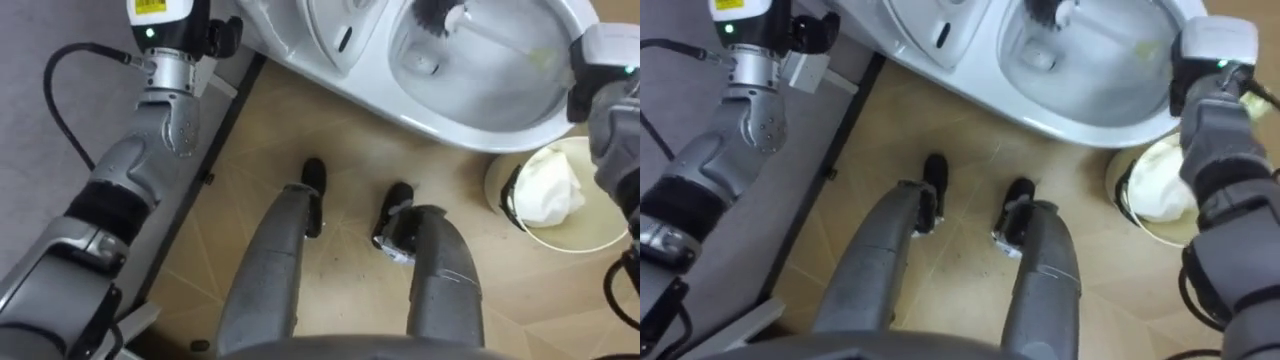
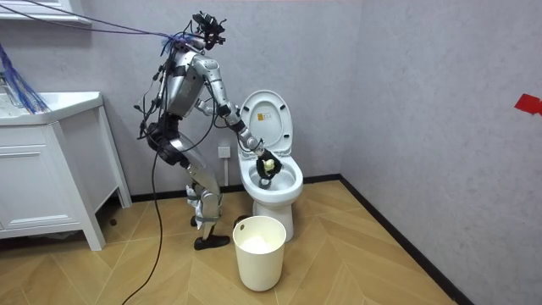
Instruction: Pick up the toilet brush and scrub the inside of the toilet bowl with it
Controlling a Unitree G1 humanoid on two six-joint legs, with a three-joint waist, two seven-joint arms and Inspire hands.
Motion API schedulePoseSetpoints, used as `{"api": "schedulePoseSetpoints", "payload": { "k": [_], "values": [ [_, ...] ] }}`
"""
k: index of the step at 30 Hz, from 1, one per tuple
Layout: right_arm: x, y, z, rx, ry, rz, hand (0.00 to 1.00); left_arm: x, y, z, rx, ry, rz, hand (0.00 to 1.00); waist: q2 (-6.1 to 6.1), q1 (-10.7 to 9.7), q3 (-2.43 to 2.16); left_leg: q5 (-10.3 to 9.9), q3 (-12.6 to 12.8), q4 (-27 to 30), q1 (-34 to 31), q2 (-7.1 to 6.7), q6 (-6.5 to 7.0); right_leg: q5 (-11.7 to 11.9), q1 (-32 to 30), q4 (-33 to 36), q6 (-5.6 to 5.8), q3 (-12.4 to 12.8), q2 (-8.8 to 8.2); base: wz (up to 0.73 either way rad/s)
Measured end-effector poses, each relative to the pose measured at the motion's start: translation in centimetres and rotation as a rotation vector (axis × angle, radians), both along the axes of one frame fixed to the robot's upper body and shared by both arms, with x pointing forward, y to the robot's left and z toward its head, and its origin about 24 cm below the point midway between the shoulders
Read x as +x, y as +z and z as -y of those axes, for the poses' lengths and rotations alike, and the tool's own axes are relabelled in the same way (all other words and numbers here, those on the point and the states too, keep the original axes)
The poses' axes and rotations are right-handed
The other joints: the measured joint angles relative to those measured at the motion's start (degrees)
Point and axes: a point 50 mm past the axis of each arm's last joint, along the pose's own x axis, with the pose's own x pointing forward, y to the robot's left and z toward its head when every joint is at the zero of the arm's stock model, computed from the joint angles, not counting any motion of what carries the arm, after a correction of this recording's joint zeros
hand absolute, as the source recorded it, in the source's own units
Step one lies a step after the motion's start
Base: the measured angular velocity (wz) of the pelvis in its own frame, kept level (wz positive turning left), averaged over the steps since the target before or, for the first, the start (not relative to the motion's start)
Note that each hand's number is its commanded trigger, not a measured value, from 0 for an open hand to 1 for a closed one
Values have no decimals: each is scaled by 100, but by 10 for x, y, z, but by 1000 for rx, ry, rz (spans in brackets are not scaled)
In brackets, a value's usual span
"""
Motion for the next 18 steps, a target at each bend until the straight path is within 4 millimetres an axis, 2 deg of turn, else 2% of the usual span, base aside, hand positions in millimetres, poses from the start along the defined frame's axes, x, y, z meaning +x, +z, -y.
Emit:
{"api": "schedulePoseSetpoints", "payload": {
  "k": [1,3,11,14,18],
  "values": [
    [-2,-2,1,-5,-10,-6,100,-1,-1,0,0,-3,-3,0,35,19,-6,0,3,-10,-3,1,2,18,0,-24,-11,3,10,0],
    [-11,-9,4,-16,-34,-24,100,-6,-8,0,-7,-3,-19,0,135,21,-61,13,8,-51,17,-6,37,27,26,-82,-20,12,41,0],
    [-37,-35,-1,8,-40,-74,100,-22,-28,-8,-61,35,-62,0,259,-186,-149,5,33,-356,335,50,31,37,383,-434,-7,-51,91,1],
    [-42,-39,1,3,-40,-75,100,-27,-32,-10,-92,44,-68,0,287,-219,-167,0,58,-425,408,53,26,35,444,-511,0,-40,104,0],
    [-38,-34,6,0,-43,-64,100,-28,-31,-9,-115,42,-64,0,284,-202,-165,-4,58,-370,401,57,18,21,444,-481,-8,-50,100,0]
  ]
}}
